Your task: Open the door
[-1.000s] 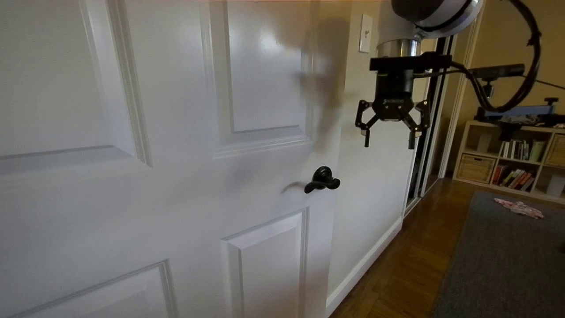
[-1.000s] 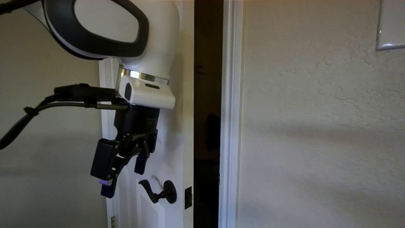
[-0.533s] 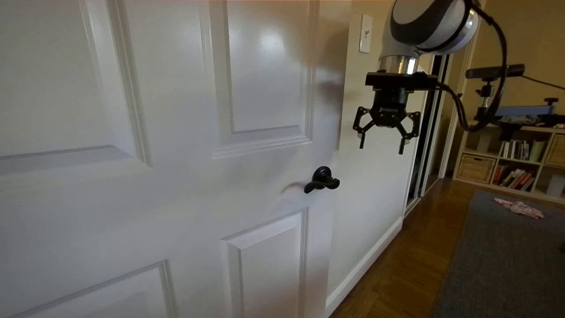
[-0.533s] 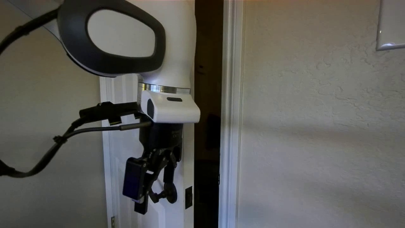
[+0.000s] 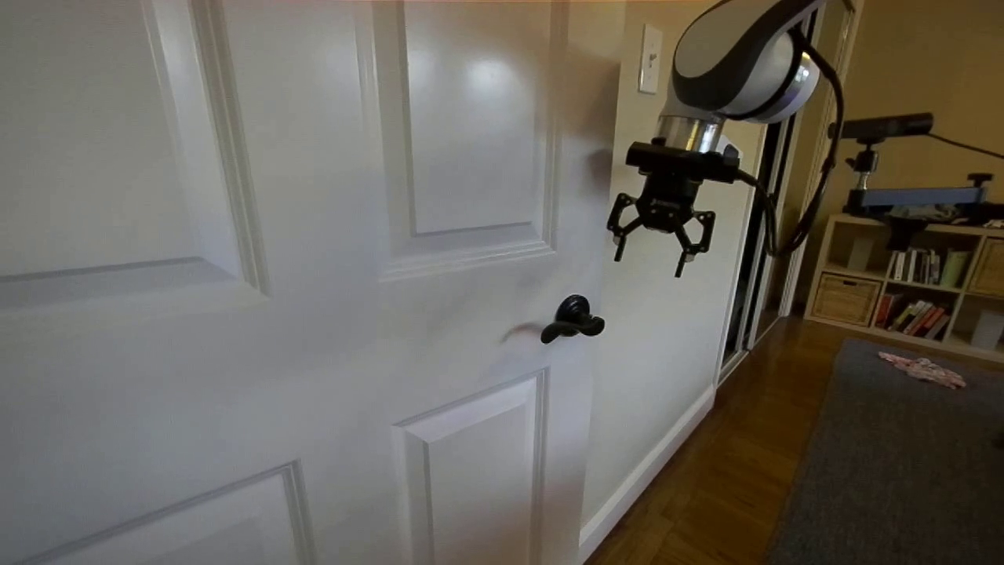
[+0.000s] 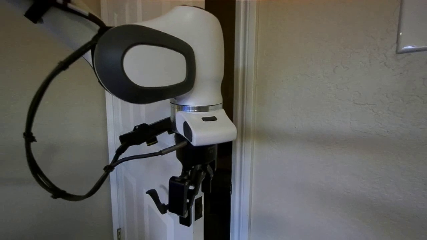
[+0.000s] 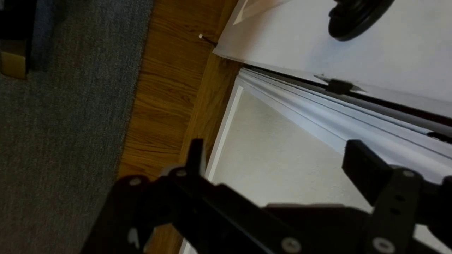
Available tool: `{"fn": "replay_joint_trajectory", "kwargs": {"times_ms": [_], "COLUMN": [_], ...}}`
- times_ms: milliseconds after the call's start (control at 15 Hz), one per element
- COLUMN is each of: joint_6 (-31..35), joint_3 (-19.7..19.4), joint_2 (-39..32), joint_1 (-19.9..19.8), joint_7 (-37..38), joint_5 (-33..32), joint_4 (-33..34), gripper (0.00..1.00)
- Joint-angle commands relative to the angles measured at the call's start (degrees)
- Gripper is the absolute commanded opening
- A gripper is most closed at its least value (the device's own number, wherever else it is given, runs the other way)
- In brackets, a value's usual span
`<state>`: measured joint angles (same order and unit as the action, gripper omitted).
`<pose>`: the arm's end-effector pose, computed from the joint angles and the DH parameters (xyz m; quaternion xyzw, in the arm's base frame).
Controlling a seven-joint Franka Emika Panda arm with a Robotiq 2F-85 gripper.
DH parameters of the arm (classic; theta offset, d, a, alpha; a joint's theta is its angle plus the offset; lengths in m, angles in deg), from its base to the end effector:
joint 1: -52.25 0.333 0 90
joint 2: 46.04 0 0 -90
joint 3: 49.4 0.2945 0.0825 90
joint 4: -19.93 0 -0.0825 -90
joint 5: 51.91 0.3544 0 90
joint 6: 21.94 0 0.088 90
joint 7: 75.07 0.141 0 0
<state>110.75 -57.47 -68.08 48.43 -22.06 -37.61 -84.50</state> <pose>0.6144 -0.1134 0.3028 -0.7992 0.5942 -0.0289 0.0859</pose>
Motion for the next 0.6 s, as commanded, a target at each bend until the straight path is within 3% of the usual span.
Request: {"fn": "replay_joint_trajectory", "kwargs": {"times_ms": [0,533], "joint_6": [1.3,1.5], "joint_3": [0.4,2.5], "joint_2": [-3.1,-7.4], "joint_1": [-1.1,-2.9], "joint_7": [-0.5,-6.2], "joint_5": [1.9,7.7], "joint_4": [4.6,11.4], "gripper": [1.0,1.0]}}
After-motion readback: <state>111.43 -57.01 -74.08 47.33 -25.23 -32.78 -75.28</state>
